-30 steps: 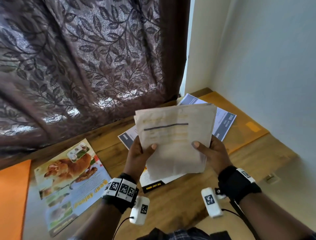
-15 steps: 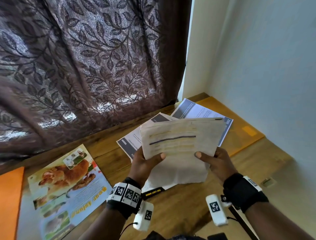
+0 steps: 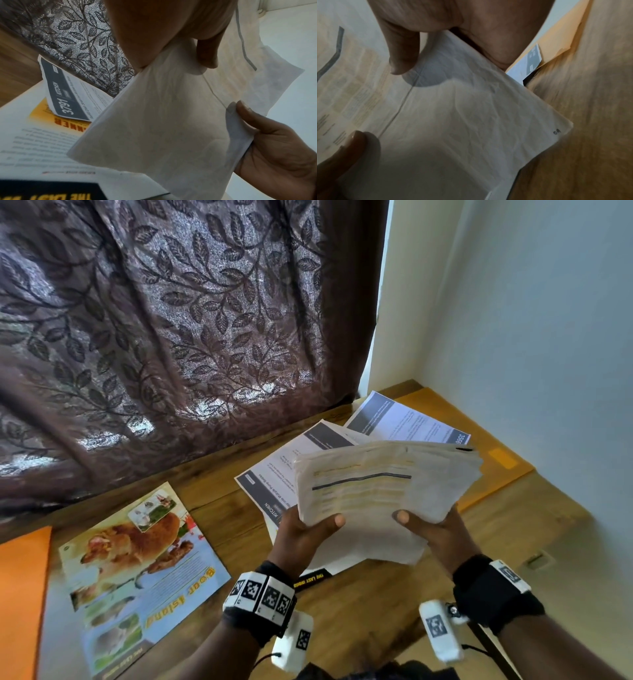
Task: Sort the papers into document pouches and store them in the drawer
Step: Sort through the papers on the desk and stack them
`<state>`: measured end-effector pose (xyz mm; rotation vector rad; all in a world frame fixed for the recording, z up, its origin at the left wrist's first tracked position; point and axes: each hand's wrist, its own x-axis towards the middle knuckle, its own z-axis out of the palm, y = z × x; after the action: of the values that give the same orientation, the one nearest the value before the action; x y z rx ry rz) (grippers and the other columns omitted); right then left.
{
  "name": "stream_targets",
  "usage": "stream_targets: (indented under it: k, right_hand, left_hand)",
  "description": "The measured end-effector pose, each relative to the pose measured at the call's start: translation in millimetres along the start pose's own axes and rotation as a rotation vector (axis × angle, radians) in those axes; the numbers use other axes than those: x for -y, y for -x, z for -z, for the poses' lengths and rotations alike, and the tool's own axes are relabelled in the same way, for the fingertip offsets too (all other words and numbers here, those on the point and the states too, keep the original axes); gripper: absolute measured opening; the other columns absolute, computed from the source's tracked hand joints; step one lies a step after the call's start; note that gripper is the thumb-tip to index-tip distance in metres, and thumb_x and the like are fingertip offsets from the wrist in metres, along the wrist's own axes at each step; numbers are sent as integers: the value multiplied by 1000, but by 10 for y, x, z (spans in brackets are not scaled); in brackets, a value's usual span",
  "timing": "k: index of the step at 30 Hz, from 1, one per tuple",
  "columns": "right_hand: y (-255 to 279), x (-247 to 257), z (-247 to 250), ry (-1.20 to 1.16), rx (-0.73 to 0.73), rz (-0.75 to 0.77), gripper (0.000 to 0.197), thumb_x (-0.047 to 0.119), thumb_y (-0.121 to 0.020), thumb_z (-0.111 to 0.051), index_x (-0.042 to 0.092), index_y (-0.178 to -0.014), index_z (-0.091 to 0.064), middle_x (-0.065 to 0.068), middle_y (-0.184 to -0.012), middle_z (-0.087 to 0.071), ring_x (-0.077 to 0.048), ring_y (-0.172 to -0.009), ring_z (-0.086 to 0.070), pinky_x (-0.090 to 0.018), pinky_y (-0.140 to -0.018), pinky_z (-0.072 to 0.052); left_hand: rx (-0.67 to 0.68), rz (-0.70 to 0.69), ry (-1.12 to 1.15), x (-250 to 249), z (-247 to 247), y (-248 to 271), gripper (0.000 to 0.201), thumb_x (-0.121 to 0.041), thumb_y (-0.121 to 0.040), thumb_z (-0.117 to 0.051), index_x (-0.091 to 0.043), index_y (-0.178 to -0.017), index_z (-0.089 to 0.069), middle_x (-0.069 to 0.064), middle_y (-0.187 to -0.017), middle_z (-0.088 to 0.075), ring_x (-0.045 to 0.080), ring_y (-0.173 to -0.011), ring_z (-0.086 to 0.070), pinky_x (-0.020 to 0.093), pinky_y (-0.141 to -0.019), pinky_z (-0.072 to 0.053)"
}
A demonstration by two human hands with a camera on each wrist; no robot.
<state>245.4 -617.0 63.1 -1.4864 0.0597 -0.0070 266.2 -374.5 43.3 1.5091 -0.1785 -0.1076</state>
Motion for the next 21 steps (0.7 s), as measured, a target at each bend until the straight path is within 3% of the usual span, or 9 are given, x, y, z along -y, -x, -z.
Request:
stream_targets:
  k: [2, 5, 9, 12, 14, 16, 18, 21]
  right_hand:
    - [19, -97, 19, 16, 16, -48, 46, 12, -80, -76, 24, -122, -62, 0, -114, -73, -16, -107, -69, -39, -90, -54]
    - [16, -274, 63, 88, 26, -117, 43, 26, -83, -75, 27, -123, -61, 7, -111, -74, -10, -104, -68, -32, -88, -54]
    - [-138, -323, 196, 179, -62, -118, 16, 19, -94, -65, 21, -110, -68, 3, -99, -76, -9, -95, -71, -28, -79, -56]
    - [-298, -300, 387, 217, -139, -92, 14, 14, -96, -62, 18, -107, -69, 10, -92, -76, 0, -83, -70, -16, -66, -53]
    - [-362, -310, 562, 207, -167, -117, 14, 12, -96, -61, 19, -103, -71, 11, -91, -77, -4, -82, -72, -23, -68, -53]
    - [-388, -352, 743, 185, -193, -167, 15, 11, -95, -61, 20, -103, -70, 6, -96, -77, -12, -88, -72, -31, -74, -53]
    - [-415, -364, 935, 186, -222, -206, 16, 9, -96, -60, 15, -108, -68, 0, -101, -74, -19, -93, -70, -34, -76, -53]
    - [-454, -353, 1132, 170, -237, -246, 16, 6, -96, -58, 8, -111, -66, -3, -100, -71, -18, -87, -66, -31, -68, -51]
  left_hand:
    - [0, 25, -44, 94, -3, 25, 38, -34, -79, -78, -38, -117, -71, 1, -120, -73, 22, -114, -67, 54, -98, -53]
    - [-31, 68, -103, 215, -13, 48, 33, -35, -81, -76, -39, -114, -71, 0, -118, -73, 20, -111, -68, 51, -96, -55]
    - [-92, 152, -177, 188, -101, -154, 20, -31, -81, -81, -32, -100, -74, -1, -106, -77, 10, -95, -73, 37, -84, -60]
    - [-51, 132, -336, 176, -198, -399, 24, -26, -85, -78, -28, -108, -70, -7, -108, -74, 7, -97, -71, 28, -82, -59]
    - [-36, 163, -403, 233, -247, -529, 22, -26, -85, -78, -22, -105, -70, -5, -103, -75, 13, -93, -72, 28, -76, -59]
    - [-85, 251, -372, 274, -258, -589, 13, -13, -85, -76, -16, -96, -69, 1, -87, -76, 22, -82, -73, 28, -66, -59]
    - [-155, 263, -430, 319, -276, -640, 11, -7, -87, -72, -15, -92, -69, 0, -77, -74, 23, -74, -72, 26, -60, -59]
    - [-195, 195, -739, 384, -239, -706, 8, -21, -91, -70, -21, -99, -70, -6, -91, -72, 15, -81, -68, 21, -61, -53]
